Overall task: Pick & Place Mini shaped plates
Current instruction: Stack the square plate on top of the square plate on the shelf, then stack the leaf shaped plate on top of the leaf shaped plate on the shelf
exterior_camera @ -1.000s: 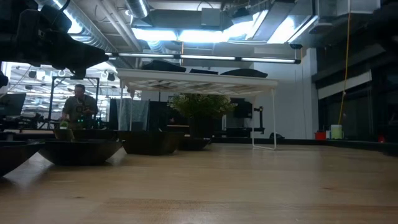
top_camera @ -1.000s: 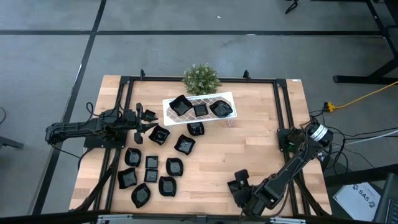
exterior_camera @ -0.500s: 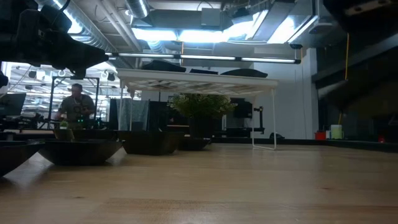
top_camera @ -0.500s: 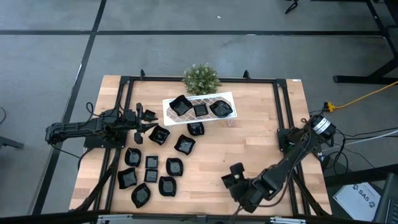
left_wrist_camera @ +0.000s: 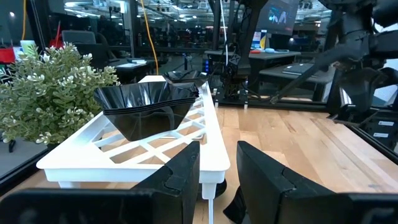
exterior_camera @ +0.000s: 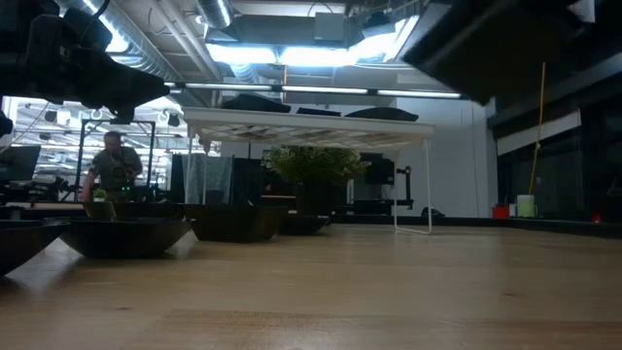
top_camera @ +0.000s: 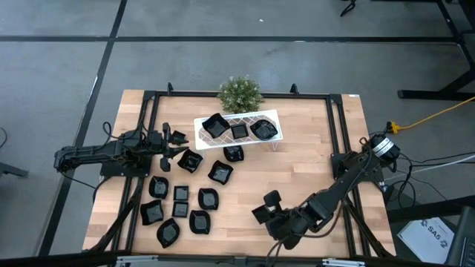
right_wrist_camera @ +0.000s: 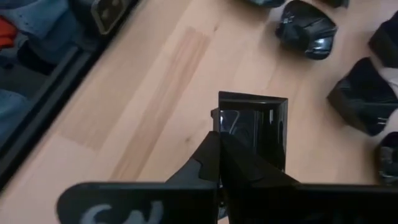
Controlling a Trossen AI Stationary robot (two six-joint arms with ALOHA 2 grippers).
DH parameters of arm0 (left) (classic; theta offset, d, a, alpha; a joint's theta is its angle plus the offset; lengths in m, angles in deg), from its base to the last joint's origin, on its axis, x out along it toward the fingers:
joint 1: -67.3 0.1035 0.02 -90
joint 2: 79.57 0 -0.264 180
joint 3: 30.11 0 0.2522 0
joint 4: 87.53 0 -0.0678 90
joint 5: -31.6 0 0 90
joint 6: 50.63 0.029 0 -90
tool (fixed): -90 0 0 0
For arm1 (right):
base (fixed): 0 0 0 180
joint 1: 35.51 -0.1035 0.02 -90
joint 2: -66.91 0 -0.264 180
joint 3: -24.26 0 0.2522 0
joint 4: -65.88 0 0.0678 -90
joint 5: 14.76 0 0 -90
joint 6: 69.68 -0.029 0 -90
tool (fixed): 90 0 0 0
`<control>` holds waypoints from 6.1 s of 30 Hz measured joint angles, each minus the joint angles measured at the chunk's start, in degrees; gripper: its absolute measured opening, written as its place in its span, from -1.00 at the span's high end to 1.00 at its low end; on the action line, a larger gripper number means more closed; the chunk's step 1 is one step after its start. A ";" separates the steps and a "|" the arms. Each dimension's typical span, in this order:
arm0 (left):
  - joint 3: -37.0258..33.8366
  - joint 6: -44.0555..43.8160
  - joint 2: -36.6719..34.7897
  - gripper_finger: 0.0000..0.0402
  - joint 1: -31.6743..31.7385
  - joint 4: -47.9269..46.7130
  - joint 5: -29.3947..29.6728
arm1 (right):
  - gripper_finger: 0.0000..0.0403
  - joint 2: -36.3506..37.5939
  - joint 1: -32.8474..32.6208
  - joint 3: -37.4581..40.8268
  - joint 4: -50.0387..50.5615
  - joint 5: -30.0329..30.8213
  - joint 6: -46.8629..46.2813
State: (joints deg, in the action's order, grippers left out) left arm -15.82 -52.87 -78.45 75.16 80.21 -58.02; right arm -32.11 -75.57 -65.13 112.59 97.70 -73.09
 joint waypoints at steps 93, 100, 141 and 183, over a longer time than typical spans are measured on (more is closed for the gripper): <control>0.00 0.00 0.00 0.50 0.00 0.00 0.02 | 0.50 -0.24 31.31 -19.85 13.11 -16.43 15.12; -0.02 0.00 -0.01 0.50 0.00 0.00 0.01 | 0.50 -0.23 24.10 -19.36 15.07 -21.17 14.19; 0.00 0.00 -0.01 0.50 0.00 -0.02 0.02 | 0.50 -0.26 12.60 7.11 -10.86 0.49 7.95; -0.02 0.00 -0.02 0.50 0.01 -0.02 0.01 | 0.50 -10.14 16.04 7.63 -18.37 14.39 13.17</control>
State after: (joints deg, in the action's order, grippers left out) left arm -15.83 -52.87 -78.47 75.17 80.19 -58.01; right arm -42.25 -59.53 -57.51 94.22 112.09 -59.92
